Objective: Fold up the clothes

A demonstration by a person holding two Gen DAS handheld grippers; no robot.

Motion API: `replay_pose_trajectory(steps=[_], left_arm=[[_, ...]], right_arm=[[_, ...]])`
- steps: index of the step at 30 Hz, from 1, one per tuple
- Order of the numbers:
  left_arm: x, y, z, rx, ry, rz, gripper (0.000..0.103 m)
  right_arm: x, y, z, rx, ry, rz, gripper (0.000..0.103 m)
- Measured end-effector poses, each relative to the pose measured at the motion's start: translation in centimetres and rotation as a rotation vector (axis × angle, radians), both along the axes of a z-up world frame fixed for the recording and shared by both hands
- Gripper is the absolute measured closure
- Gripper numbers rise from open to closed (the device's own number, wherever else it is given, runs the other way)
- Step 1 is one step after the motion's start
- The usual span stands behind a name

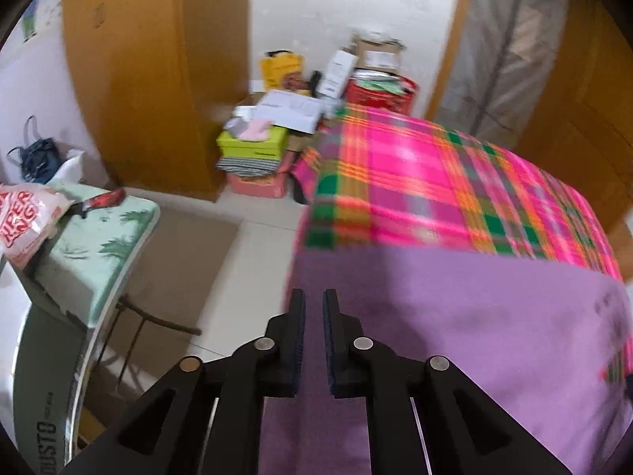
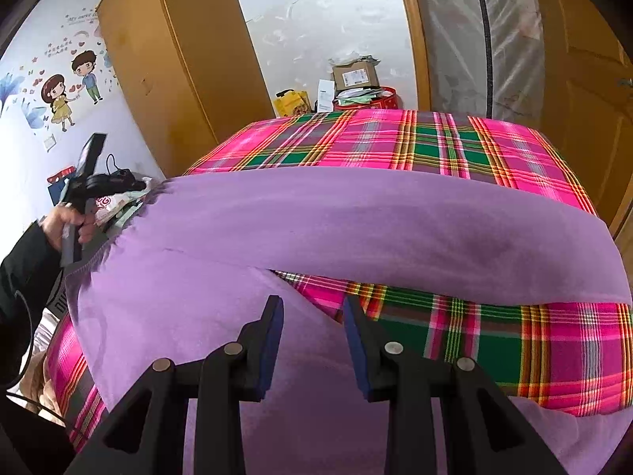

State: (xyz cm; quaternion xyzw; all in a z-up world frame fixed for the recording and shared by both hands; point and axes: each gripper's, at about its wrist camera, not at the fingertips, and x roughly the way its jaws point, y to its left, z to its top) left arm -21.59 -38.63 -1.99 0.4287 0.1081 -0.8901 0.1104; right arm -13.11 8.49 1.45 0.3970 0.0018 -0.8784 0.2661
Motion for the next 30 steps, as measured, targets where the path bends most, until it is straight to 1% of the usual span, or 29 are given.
replay_pose_trajectory(steps=[5,6,8,9,11,13,15,16,17,18,19,21,22,23,24,26,30], left_arm=[[4.0,5.3,-0.1,0.000,0.005,-0.085,0.088],[4.6,6.1,0.0,-0.002,0.005,-0.091,0.085],[6.0,7.9,0.2,-0.010,0.015,-0.099,0.075],[6.6,8.7,0.3,-0.012,0.023,-0.104,0.068],[7.6,10.5,0.6,-0.017,0.042,-0.124,0.063],[8.3,12.3,0.7,-0.021,0.052,-0.144,0.051],[8.4,13.4,0.4,-0.012,0.057,-0.158,0.045],[8.4,13.7,0.1,-0.012,0.053,-0.160,0.045],[8.3,13.9,-0.2,-0.011,0.044,-0.158,0.045],[8.1,14.0,-0.7,-0.007,0.029,-0.149,0.045],[8.0,13.9,-1.2,-0.002,0.014,-0.138,0.045],[8.0,13.7,-1.8,0.002,-0.003,-0.123,0.045],[8.1,13.5,-2.0,0.001,-0.008,-0.114,0.045],[8.3,13.4,-2.2,-0.001,-0.014,-0.105,0.045],[8.5,13.2,-2.3,0.003,-0.014,-0.098,0.045],[9.2,13.1,-2.1,0.015,0.000,-0.089,0.045],[10.4,13.6,-1.8,0.036,0.021,-0.070,0.045]], right_arm=[[-0.1,0.5,-0.4,0.013,-0.007,-0.042,0.070],[-0.1,0.6,-0.5,0.015,-0.008,-0.052,0.068],[-0.1,0.9,-0.7,0.016,-0.013,-0.072,0.068],[-0.1,1.1,-0.8,0.017,-0.017,-0.083,0.068],[-0.3,1.6,-1.0,0.010,-0.029,-0.111,0.068],[-0.6,2.3,-1.2,0.008,-0.040,-0.141,0.068],[-1.1,3.2,-1.3,0.012,-0.049,-0.171,0.069],[-1.5,3.8,-1.3,0.013,-0.048,-0.193,0.069],[-1.9,4.5,-1.3,0.014,-0.049,-0.221,0.072],[-2.3,5.1,-1.4,0.014,-0.059,-0.239,0.078],[-2.7,5.7,-1.6,0.014,-0.068,-0.257,0.081],[-3.5,6.6,-2.4,0.038,-0.100,-0.279,0.091],[-3.9,7.0,-2.8,0.056,-0.119,-0.287,0.093],[-4.1,7.3,-3.2,0.067,-0.133,-0.295,0.098],[-3.9,7.7,-3.1,0.068,-0.136,-0.302,0.101],[-3.5,8.4,-2.9,0.067,-0.138,-0.315,0.101],[-1.5,7.4,-1.5,0.066,-0.083,-0.286,0.101]])
